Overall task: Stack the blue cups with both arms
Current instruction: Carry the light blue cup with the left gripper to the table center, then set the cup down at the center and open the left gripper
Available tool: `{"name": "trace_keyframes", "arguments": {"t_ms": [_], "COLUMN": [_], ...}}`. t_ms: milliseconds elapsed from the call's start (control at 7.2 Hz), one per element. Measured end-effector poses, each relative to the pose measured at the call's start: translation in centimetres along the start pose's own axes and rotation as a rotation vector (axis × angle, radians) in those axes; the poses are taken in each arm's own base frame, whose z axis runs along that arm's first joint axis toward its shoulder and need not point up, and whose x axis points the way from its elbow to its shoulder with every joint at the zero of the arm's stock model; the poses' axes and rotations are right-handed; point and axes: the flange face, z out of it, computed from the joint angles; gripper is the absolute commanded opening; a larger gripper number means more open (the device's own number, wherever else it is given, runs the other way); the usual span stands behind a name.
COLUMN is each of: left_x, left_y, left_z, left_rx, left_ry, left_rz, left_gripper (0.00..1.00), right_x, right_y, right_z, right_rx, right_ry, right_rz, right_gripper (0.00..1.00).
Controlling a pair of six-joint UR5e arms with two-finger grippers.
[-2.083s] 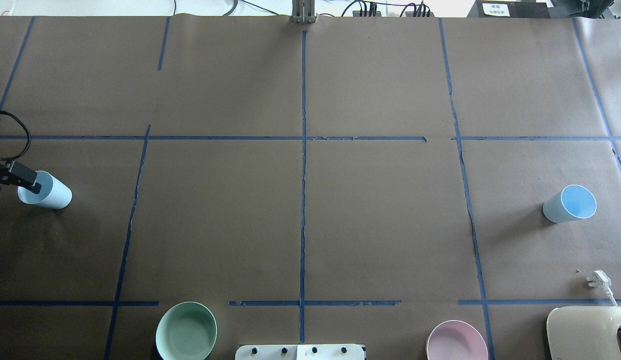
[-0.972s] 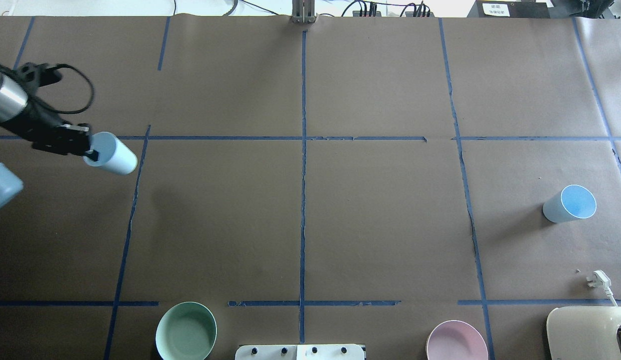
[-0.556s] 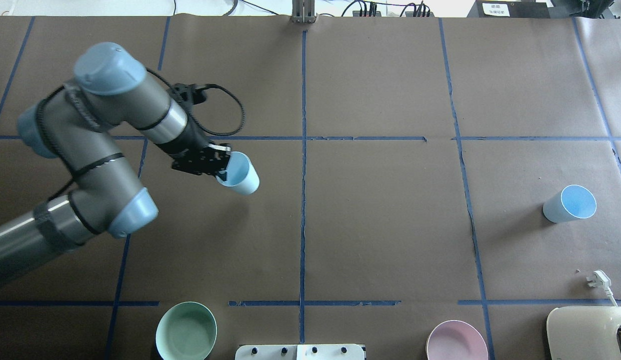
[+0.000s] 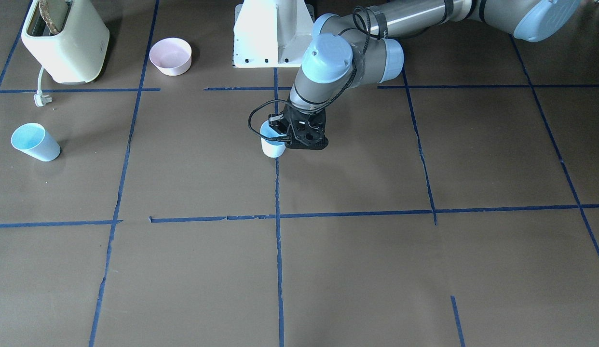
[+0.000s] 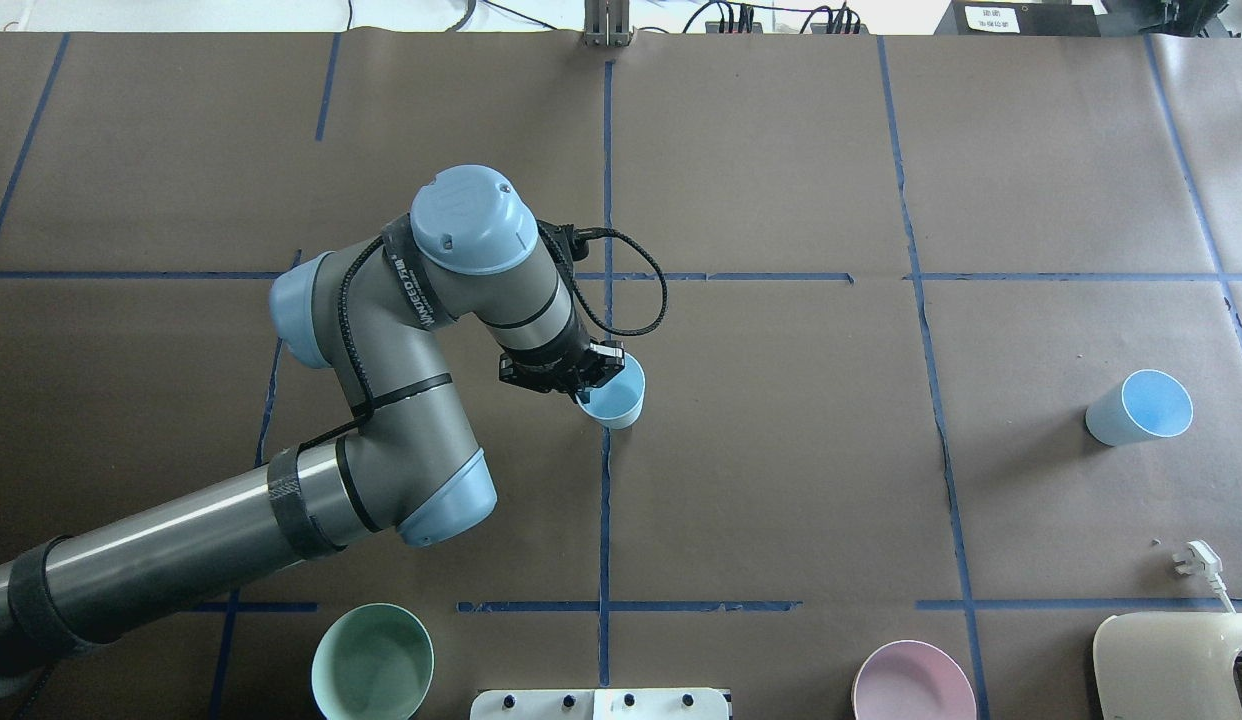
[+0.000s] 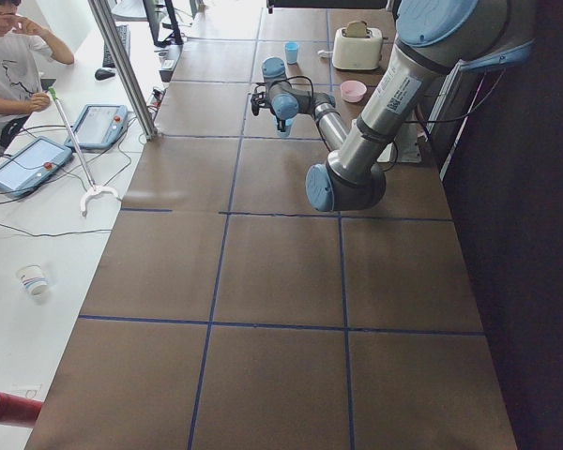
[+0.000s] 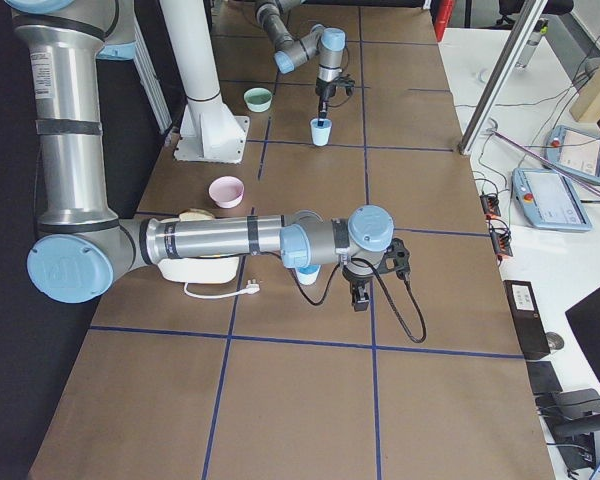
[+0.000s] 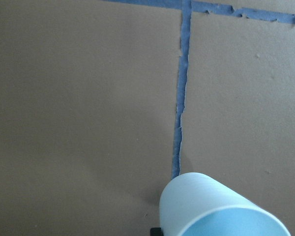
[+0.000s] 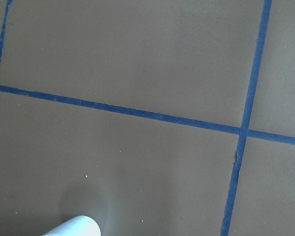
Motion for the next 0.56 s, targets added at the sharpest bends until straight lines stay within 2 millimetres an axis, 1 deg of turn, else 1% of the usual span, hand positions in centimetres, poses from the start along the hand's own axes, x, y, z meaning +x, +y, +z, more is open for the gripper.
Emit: {"name": "trace_keyframes", "arguments": {"t_ms": [278, 556], "left_x": [0.27, -0.26], "left_y": [-0.16, -0.27], "left_z": [0.65, 1.06], "left_rx": [-0.001, -0.006], "left_ry": [-0.018, -0.045], "left_rz": [-0.007, -0.022], "left_gripper": [0.01, 0.05], "right_x": [0.07, 0.08], "right_y": [0.08, 0.09], "right_z": [0.08, 0.09], "right_rx": [-0.001, -0.002], "right_ry": [0.000, 0.000], "right_rz": [0.002, 0.003], "right_gripper": [1.00, 1.00]}}
